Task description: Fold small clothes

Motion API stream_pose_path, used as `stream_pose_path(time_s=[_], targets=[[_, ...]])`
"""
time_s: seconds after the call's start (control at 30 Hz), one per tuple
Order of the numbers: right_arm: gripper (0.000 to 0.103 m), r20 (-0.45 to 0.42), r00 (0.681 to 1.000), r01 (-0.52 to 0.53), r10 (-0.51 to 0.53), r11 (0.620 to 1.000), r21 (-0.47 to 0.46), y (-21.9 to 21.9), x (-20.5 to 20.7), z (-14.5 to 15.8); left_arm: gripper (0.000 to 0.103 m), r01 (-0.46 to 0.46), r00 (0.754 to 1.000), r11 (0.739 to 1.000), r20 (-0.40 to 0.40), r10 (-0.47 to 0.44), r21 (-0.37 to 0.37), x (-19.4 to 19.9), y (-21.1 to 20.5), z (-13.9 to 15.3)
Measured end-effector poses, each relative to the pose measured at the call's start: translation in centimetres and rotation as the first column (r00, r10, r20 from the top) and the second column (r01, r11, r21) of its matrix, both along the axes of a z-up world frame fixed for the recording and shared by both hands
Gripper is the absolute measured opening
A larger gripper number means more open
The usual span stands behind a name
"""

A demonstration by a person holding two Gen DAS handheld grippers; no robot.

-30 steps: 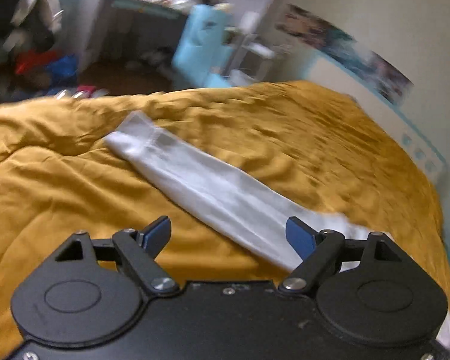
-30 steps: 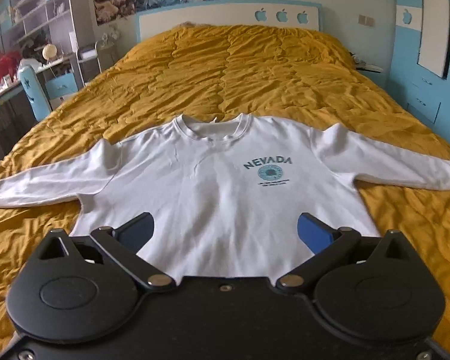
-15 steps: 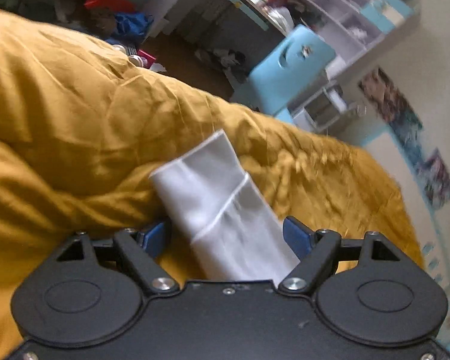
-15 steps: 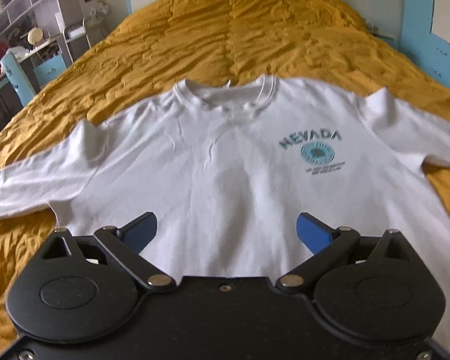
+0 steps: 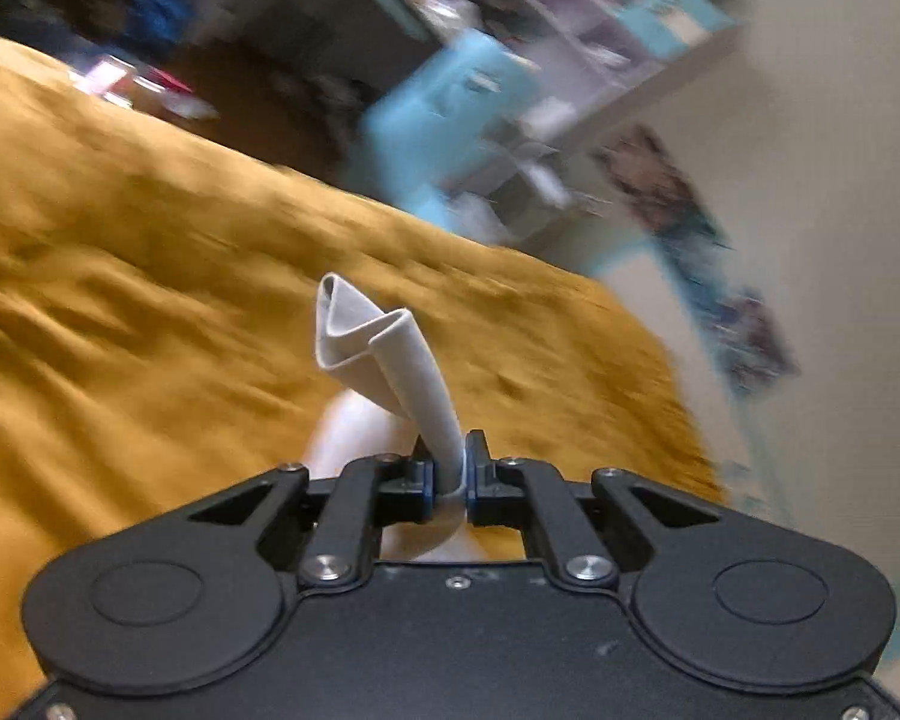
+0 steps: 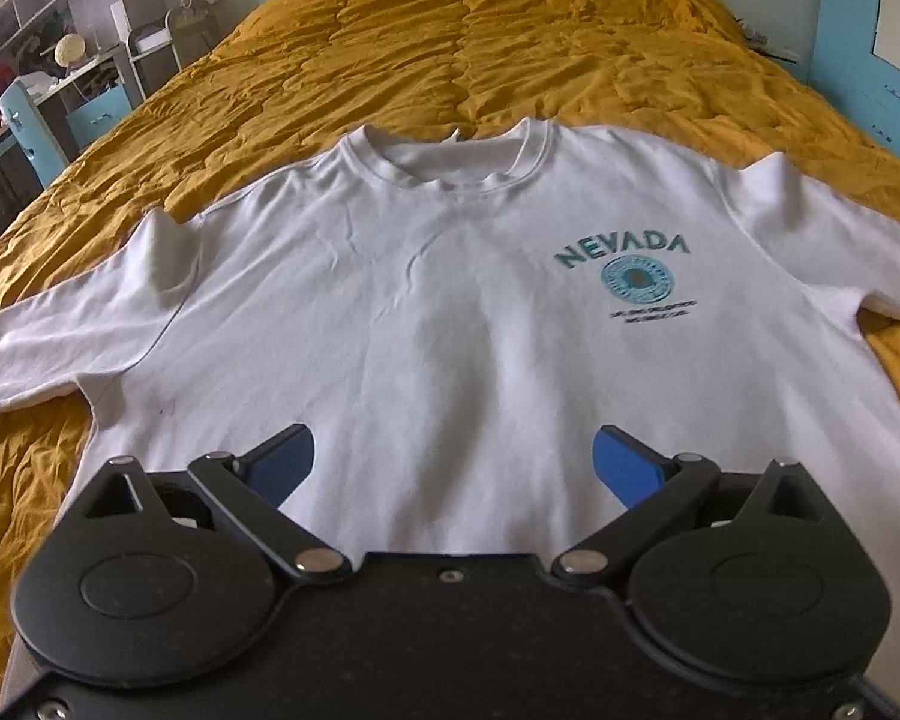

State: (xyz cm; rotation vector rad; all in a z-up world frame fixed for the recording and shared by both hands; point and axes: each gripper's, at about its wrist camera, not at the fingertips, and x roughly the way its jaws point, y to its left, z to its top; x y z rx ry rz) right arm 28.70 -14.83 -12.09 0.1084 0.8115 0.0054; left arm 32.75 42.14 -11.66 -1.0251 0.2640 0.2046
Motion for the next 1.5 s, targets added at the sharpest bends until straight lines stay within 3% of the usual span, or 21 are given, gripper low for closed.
stream_pose_path(time_s=[0.1,0.13,0.2,0.3,0.33,0.37,0.43,0.47,0.5,0.6,0.67,0.73,0.8,0.97,1.1,1.17,1.2,1.27,1.4,1.5], targets=[[0.102,0.009,1.0,0.022,-0.023,1.0,0.01,-1.7,-0.4,0.5,0.006,0.175,0.978,0.983,0.125,-0.168,-0.048,2.1,-6.3,2.9],[0.102,0.014,0.999,0.03,-0.031,0.999,0.016,-2.3,-0.6,0.7,0.006,0.243,0.959,0.968,0.165,-0.231,-0.062,2.9,-9.0,3.8],[0.102,0.023,0.998,0.052,-0.053,0.998,0.018,-3.9,-1.2,1.1,0.006,0.395,0.898,0.916,0.237,-0.37,-0.066,4.6,-15.5,5.7],[0.102,0.032,0.996,0.088,-0.088,0.996,0.016,-6.5,-2.3,1.6,0.007,0.589,0.786,0.804,0.287,-0.547,-0.082,6.5,-24.8,6.6],[0.102,0.035,0.994,0.102,-0.103,0.995,0.014,-7.4,-2.7,1.7,0.016,0.652,0.742,0.753,0.279,-0.609,-0.089,7.2,-28.2,6.3],[0.102,0.037,0.993,0.114,-0.115,0.993,0.01,-8.3,-3.1,1.8,0.038,0.695,0.709,0.713,0.253,-0.658,-0.094,7.7,-30.8,5.7],[0.102,0.038,0.991,0.13,-0.13,0.992,0.004,-9.8,-3.7,1.9,0.041,0.773,0.633,0.623,0.198,-0.748,-0.119,8.1,-34.9,4.2],[0.102,0.035,0.99,0.139,-0.139,0.99,0.001,-10.6,-3.9,1.8,0.041,0.796,0.606,0.593,0.172,-0.777,-0.125,7.9,-36.0,3.6],[0.102,0.028,0.989,0.146,-0.146,0.989,0.003,-11.4,-4.0,1.8,0.041,0.799,0.602,0.59,0.156,-0.783,-0.119,7.6,-36.1,3.1],[0.1,0.028,0.991,0.127,-0.13,0.988,0.085,-13.7,-3.8,1.5,0.042,0.748,0.664,0.659,0.08,-0.744,-0.082,6.7,-32.9,2.0],[0.092,0.035,0.993,0.105,-0.113,0.979,0.177,-15.0,-3.0,1.2,0.042,0.699,0.714,0.715,-0.026,-0.699,-0.02,6.2,-30.0,1.1],[0.076,0.012,0.993,0.112,-0.119,0.961,0.252,-16.1,-1.4,0.3,0.042,0.638,0.767,0.761,-0.177,-0.616,0.117,5.8,-27.7,0.2],[0.062,-0.02,0.992,0.127,-0.127,0.937,0.326,-16.8,0.8,-1.1,0.042,0.605,0.791,0.771,-0.264,-0.553,0.2,5.6,-27.0,-0.5],[0.058,-0.097,0.983,0.184,-0.156,0.862,0.473,-16.0,5.4,-4.9,0.043,0.574,0.807,0.813,-0.239,-0.54,0.1,4.7,-22.7,-2.1],[0.059,-0.08,0.967,0.248,-0.243,0.815,0.524,-15.1,7.2,-6.0,0.044,0.568,0.809,0.817,-0.247,-0.533,0.099,4.7,-22.4,-2.0],[0.027,-0.068,0.967,0.243,-0.247,0.797,0.553,-14.9,8.0,-5.7,0.044,0.572,0.806,0.815,-0.254,-0.535,0.097,3.9,-22.8,-0.9],[0.008,-0.075,0.967,0.243,-0.243,0.796,0.555,-14.9,8.2,-5.3,0.044,0.573,0.805,0.814,-0.252,-0.537,0.098,3.9,-22.8,-0.9],[0.007,-0.023,0.97,0.209,-0.241,0.787,0.581,-15.4,7.6,-3.6,0.045,0.571,0.807,0.815,-0.254,-0.534,0.102,4.7,-23.0,-1.1],[0.006,0.118,0.953,0.174,-0.28,0.82,0.546,-17.3,3.8,-0.3,0.045,0.58,0.797,0.808,-0.275,-0.537,0.101,5.1,-23.4,-2.0],[0.007,0.122,0.945,0.209,-0.303,0.847,0.489,-19.5,2.4,-0.9,0.045,0.588,0.783,0.803,-0.319,-0.534,0.101,5.4,-24.0,-3.0]])
